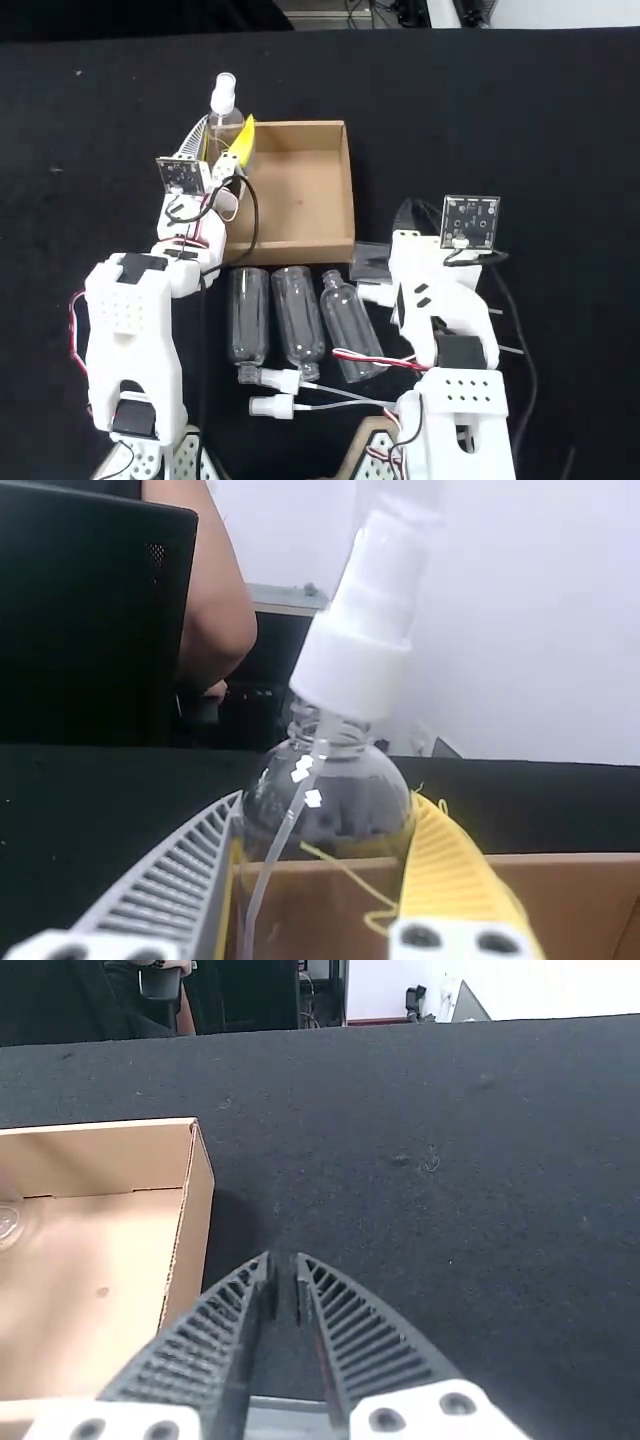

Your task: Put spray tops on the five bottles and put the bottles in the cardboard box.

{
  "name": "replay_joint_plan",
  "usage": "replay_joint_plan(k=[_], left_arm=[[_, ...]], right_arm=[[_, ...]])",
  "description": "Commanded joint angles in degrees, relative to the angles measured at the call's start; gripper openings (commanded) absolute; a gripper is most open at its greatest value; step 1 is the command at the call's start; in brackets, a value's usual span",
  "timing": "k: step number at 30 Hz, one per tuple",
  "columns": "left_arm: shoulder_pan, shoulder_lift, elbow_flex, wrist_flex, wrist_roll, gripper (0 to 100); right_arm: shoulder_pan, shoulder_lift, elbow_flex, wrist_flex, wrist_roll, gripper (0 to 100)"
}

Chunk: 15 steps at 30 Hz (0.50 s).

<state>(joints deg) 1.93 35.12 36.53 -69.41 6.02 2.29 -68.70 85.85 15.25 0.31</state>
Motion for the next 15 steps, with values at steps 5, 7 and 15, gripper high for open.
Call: replay_joint_plan(k=[5, 7, 15], left_arm=[[0.1, -4.7, 5.8, 0.9, 0.5, 4], [0.1, -4.7, 5.9, 0.9, 0.6, 9], [0.0, -4.7, 5.6, 0.9, 0.9, 22]], right_arm=[[0.3, -1.1, -0.2, -1.8, 0.0, 1.5], [0.3, -1.1, -0.2, -1.8, 0.0, 1.5], [0.3, -1.1, -0.2, -1.8, 0.0, 1.5]])
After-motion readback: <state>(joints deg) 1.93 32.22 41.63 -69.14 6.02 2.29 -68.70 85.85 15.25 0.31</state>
